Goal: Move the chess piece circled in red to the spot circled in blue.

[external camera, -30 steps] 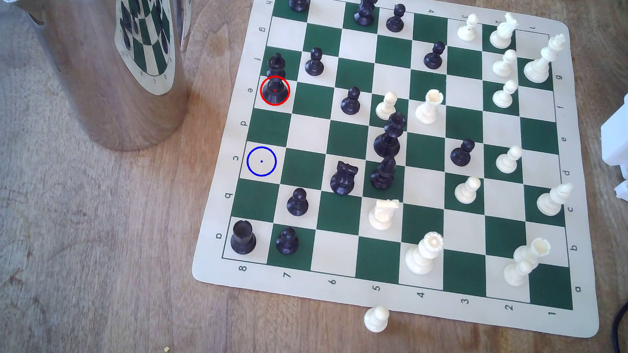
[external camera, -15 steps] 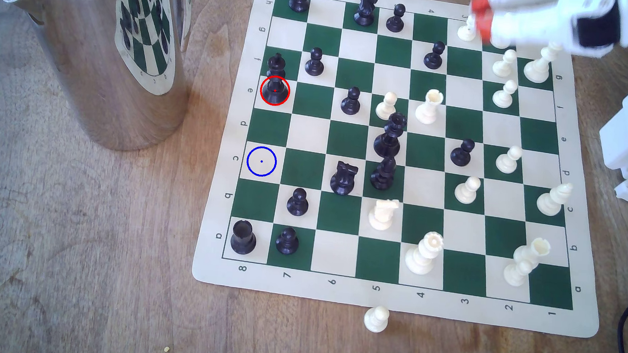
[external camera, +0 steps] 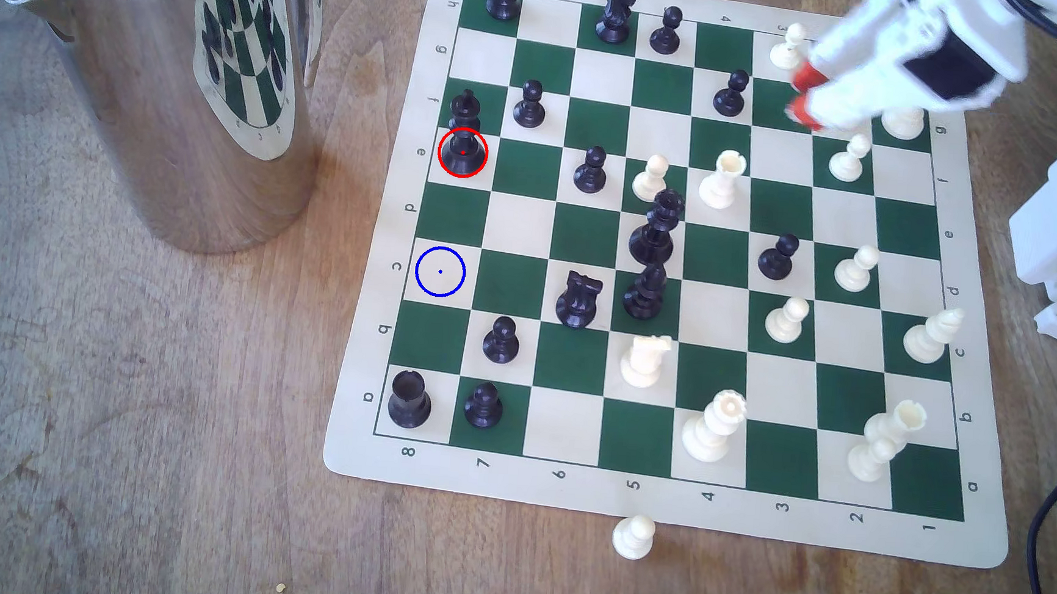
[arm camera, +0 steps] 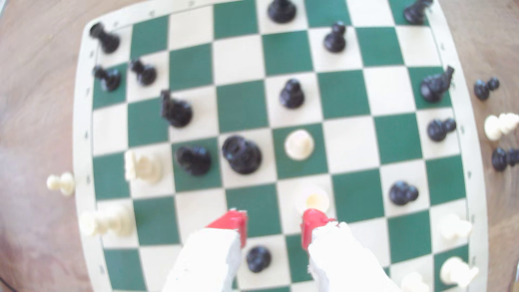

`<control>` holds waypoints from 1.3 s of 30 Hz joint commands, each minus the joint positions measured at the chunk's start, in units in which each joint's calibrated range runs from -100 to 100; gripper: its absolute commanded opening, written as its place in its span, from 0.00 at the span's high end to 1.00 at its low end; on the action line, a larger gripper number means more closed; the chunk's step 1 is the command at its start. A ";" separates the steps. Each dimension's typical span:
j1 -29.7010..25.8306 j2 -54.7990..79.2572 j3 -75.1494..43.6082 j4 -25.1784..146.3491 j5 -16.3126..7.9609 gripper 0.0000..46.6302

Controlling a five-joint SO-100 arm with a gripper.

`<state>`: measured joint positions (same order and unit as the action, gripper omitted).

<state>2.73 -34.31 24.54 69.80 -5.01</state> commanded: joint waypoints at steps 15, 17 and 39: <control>-3.00 32.53 -30.97 -10.75 -4.44 0.57; -3.00 35.33 -33.33 -12.14 -4.64 0.56; 2.16 57.49 -54.55 -16.32 -2.88 0.54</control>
<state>4.50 23.92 -23.36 54.90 -8.03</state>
